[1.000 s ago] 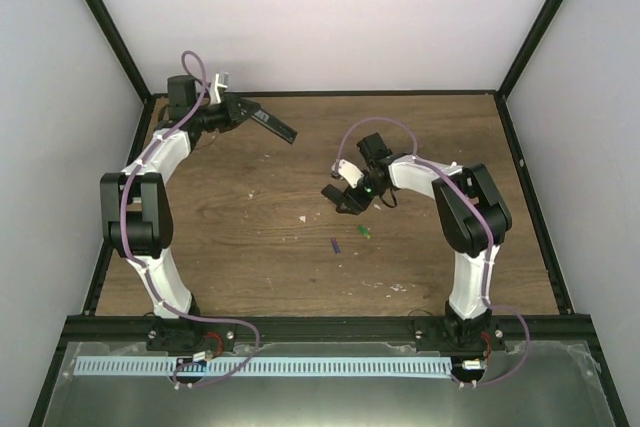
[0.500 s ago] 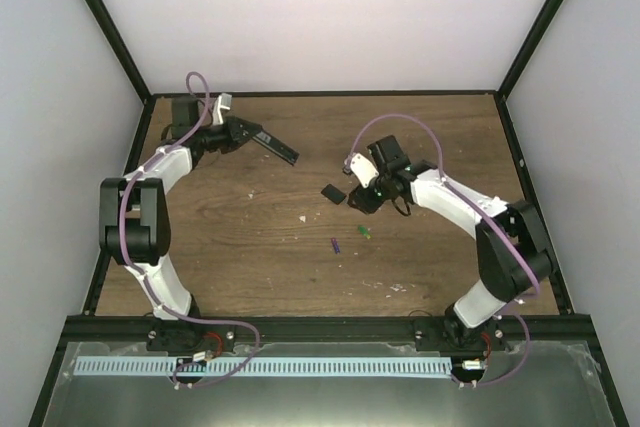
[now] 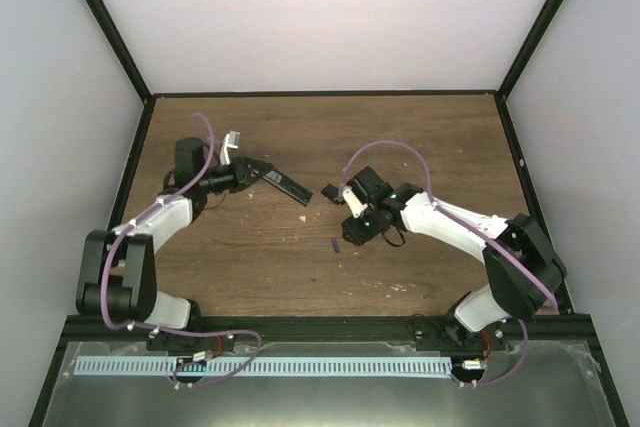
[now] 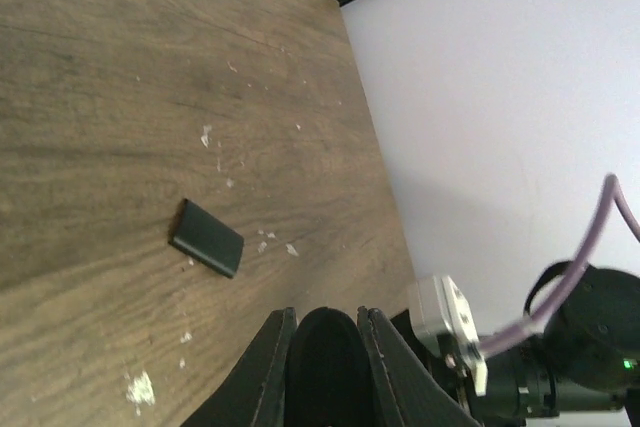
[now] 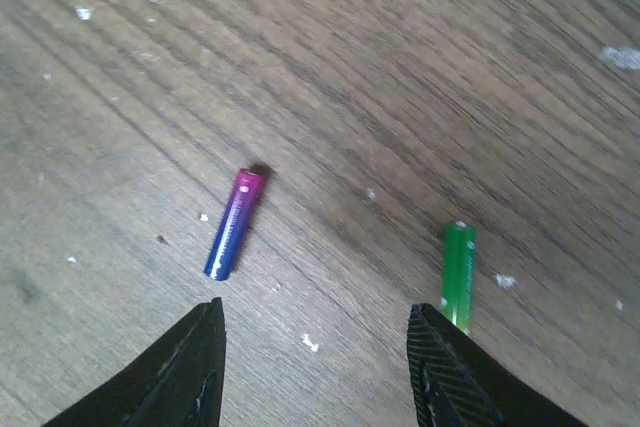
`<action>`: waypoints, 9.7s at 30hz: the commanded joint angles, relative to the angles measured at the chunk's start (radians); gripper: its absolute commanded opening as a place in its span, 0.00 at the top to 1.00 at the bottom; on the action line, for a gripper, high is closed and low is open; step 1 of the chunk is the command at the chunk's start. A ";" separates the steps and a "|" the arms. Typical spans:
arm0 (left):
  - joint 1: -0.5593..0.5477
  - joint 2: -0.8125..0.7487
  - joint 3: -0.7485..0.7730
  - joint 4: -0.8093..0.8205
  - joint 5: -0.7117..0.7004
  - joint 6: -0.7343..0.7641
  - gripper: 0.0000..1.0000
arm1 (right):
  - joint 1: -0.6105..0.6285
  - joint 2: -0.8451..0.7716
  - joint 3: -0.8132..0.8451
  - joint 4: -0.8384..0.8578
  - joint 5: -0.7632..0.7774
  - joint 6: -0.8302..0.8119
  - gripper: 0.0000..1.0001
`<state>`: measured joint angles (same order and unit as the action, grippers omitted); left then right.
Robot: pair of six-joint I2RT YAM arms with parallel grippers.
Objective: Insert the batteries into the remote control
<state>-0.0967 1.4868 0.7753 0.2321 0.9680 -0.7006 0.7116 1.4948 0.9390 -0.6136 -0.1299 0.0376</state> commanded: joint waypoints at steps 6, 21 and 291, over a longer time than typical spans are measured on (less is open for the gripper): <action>-0.040 -0.294 -0.212 0.048 -0.038 -0.076 1.00 | 0.006 -0.039 -0.001 -0.002 0.164 0.203 0.51; -0.062 -0.564 -0.346 0.021 -0.112 -0.185 1.00 | -0.024 -0.083 -0.043 0.034 0.169 0.178 0.44; -0.072 -0.361 -0.187 0.378 0.218 -0.444 1.00 | -0.044 0.056 0.478 -0.093 -0.794 0.212 0.61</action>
<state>-0.1654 1.1263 0.5575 0.5896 1.1759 -1.1629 0.6697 1.5433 1.3872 -0.6930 -0.9058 0.2634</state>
